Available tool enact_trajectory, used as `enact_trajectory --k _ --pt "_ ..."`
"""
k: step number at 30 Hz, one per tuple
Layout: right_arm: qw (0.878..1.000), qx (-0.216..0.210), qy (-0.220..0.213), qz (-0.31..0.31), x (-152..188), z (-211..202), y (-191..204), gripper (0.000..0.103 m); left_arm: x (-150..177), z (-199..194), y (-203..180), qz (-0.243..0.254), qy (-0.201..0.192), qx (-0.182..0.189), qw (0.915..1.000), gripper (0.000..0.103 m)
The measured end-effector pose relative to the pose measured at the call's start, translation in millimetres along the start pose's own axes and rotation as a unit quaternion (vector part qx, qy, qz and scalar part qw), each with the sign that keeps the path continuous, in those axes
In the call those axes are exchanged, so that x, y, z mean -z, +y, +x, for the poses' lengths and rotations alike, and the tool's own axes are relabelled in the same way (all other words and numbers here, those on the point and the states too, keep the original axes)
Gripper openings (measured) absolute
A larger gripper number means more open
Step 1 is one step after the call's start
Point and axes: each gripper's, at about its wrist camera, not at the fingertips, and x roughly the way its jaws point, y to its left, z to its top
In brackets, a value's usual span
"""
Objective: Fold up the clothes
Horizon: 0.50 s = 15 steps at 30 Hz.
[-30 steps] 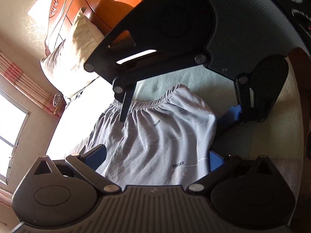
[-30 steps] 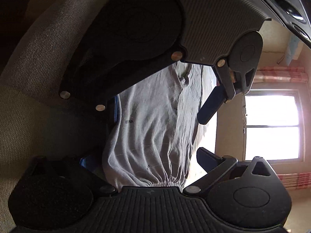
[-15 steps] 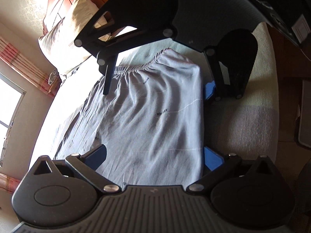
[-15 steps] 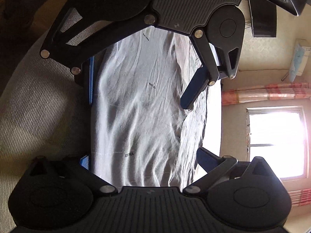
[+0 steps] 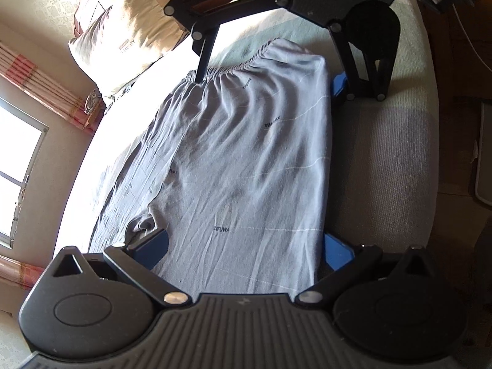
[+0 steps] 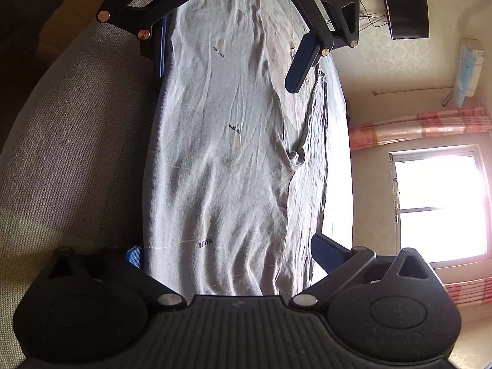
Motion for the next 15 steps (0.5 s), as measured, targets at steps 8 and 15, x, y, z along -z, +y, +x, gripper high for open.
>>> enact_trajectory --k 8,15 --pt "0.998 -0.026 0.046 0.023 17.7 -18.8 -5.0 0.103 19.8 -27.4 14.0 -0.003 0.000 0.056 0.9984 0.102" --pt "0.998 0.008 0.005 0.057 17.7 -44.2 -25.6 0.103 12.2 -27.4 39.4 -0.008 -0.063 0.025 0.9977 0.102"
